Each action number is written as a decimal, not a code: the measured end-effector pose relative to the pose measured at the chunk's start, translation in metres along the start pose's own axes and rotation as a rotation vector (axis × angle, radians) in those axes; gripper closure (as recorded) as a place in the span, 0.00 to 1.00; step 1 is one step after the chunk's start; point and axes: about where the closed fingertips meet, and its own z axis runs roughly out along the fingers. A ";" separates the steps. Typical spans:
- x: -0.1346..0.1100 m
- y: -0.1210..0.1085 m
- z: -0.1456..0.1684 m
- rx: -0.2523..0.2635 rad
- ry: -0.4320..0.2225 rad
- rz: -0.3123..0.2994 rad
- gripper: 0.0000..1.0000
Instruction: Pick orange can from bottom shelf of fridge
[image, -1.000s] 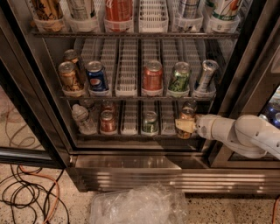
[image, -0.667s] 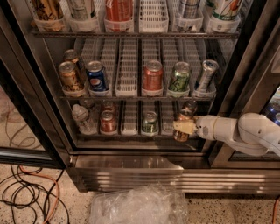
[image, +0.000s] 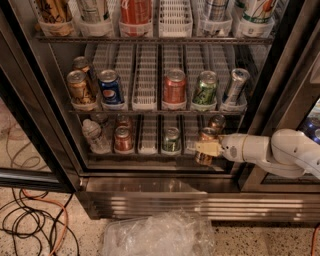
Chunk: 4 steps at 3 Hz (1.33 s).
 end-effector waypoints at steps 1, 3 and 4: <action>0.002 0.019 0.007 -0.055 0.008 -0.022 1.00; 0.012 0.089 0.013 -0.249 0.004 -0.078 1.00; 0.020 0.123 0.015 -0.284 -0.001 -0.110 1.00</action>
Offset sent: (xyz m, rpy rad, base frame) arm -0.0714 0.0756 0.0092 0.1109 -0.0028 0.2974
